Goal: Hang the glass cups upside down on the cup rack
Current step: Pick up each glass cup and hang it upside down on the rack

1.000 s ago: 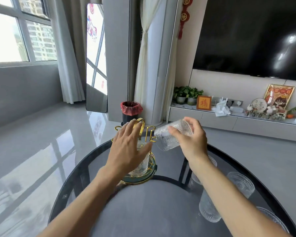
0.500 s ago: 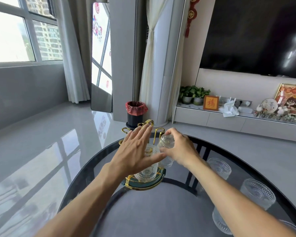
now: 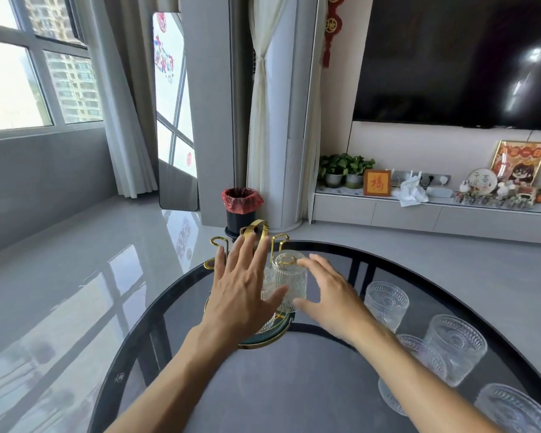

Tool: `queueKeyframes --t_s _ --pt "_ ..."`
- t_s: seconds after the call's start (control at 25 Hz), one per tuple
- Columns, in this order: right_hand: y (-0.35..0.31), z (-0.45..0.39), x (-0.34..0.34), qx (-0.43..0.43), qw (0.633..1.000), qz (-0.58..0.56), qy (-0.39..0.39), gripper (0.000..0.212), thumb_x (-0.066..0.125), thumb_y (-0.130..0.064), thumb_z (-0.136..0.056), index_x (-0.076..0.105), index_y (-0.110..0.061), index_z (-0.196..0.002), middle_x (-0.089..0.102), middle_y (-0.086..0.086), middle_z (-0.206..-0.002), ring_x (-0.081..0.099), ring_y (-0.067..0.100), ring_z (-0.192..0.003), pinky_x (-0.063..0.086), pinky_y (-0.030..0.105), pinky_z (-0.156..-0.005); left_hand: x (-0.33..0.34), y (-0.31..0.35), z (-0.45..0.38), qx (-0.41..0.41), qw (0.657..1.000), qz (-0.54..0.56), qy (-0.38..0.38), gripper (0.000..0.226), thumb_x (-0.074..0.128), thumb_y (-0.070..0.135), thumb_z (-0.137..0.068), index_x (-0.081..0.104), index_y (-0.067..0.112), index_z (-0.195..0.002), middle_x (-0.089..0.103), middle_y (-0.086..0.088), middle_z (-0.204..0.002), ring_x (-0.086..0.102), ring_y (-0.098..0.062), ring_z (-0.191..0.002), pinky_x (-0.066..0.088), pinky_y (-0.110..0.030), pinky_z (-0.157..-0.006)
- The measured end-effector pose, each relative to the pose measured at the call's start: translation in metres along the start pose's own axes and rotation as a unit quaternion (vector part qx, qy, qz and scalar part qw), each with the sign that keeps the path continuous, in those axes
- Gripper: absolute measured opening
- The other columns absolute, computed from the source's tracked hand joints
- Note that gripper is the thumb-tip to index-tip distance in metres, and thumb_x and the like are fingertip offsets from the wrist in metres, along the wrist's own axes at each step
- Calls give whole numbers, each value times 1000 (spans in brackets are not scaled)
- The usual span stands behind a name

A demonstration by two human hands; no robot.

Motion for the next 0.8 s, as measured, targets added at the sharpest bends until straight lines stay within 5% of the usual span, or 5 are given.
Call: queueKeyframes --t_s 0.16,0.28,0.4,0.64,0.8 --pt "29 92 -20 6 991 67 112 41 66 -20 -86 57 -19 -126 50 -1 -144 48 22 -128 36 30 -101 16 71 49 95 983 140 64 59 62 32 -86 47 14 -140 52 -5 -142 46 -25 -130 34 -38 -110" --pt "49 164 -30 36 980 89 173 24 71 -8 -81 68 -11 -105 63 5 -128 58 27 -115 46 33 -92 53 123 85 84 976 195 -40 66 68 28 -78 45 17 -140 53 0 -137 50 -24 -120 35 -27 -101" --pt "58 214 -38 49 966 45 251 15 64 -8 -83 69 -12 -96 65 4 -123 59 23 -110 44 27 -90 92 160 102 35 962 233 -138 82 73 29 -75 37 17 -147 45 1 -146 45 -25 -130 37 -35 -106" --pt "63 226 -40 76 945 -101 302 16 65 3 -83 68 -11 -90 66 1 -113 62 15 -109 48 33 -92 133 194 87 -165 900 367 -168 105 79 26 -72 16 20 -156 39 -6 -153 38 -25 -139 34 -35 -109" --pt "67 226 -25 119 938 -160 285 24 66 6 -80 67 -13 -95 64 -1 -115 60 16 -112 47 34 -95 140 194 72 -152 923 329 -131 85 78 22 -72 36 24 -146 59 -5 -135 52 -21 -126 37 -24 -91"
Point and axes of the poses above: each hand's wrist, its own z-axis away from the middle knuckle, its own x-axis out of the palm, y = z × x, the point moved 3 cm from there along -z, towards the middle knuckle
